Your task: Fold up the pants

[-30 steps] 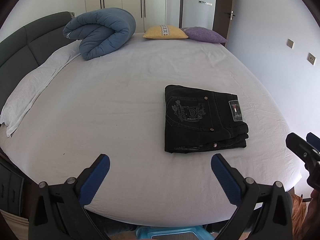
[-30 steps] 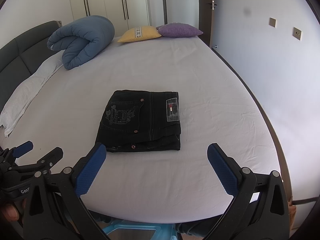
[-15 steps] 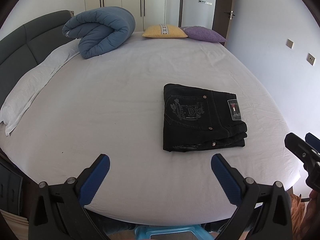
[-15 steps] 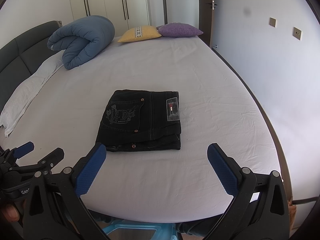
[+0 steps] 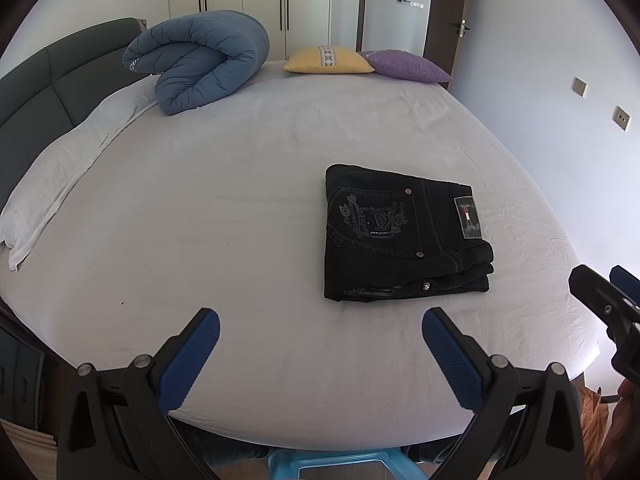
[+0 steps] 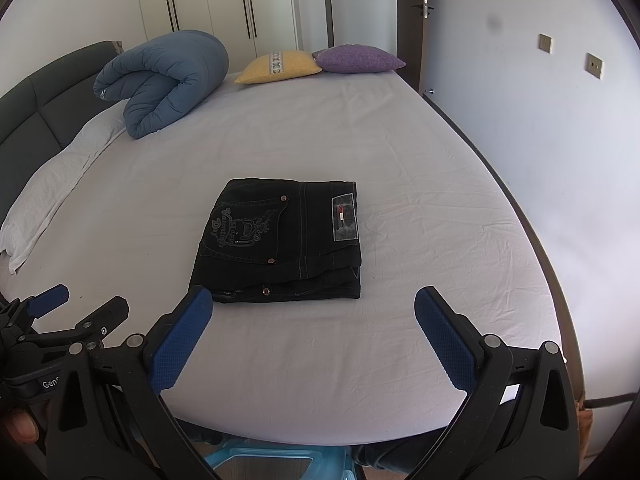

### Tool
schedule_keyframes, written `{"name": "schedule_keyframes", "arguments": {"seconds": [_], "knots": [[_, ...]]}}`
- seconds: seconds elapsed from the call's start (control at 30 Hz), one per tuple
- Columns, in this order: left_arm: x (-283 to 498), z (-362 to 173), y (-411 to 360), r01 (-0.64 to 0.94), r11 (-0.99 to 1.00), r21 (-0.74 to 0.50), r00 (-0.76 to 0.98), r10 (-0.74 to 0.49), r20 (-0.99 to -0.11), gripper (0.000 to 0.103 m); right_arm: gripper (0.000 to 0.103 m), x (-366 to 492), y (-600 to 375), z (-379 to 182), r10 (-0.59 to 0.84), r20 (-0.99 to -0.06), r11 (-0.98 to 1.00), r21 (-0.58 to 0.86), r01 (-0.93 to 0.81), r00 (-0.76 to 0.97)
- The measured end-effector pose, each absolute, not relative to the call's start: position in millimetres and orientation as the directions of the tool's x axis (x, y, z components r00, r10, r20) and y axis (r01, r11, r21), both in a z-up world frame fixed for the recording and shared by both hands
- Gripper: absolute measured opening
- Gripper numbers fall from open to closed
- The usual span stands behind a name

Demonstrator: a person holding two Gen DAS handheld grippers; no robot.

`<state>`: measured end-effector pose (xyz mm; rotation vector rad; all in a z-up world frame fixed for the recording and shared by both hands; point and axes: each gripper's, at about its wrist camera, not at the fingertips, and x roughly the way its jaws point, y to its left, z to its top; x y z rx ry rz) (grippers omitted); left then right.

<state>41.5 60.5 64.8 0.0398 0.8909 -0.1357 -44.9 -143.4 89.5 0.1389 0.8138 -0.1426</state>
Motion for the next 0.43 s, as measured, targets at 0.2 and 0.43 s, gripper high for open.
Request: {"name": "schedule_keyframes", "arguments": {"seconds": [0.2,0.43], "knots": [[42.4,63.1,61.3,0.136,0.990,-0.032,0.614,-0.110,-0.782,0.103,0.103,-46.1,-142.5,88.3,-0.072,-0.732,0.981,0.070,0.181,0.677],[41.6,63.0,62.4,0.120,0.993,0.004,0.627,-0.073,-0.775,0.103,0.103,-48.3,-142.7,84.1,-0.071,-0.737,0.980,0.076,0.186,0.672]]}}
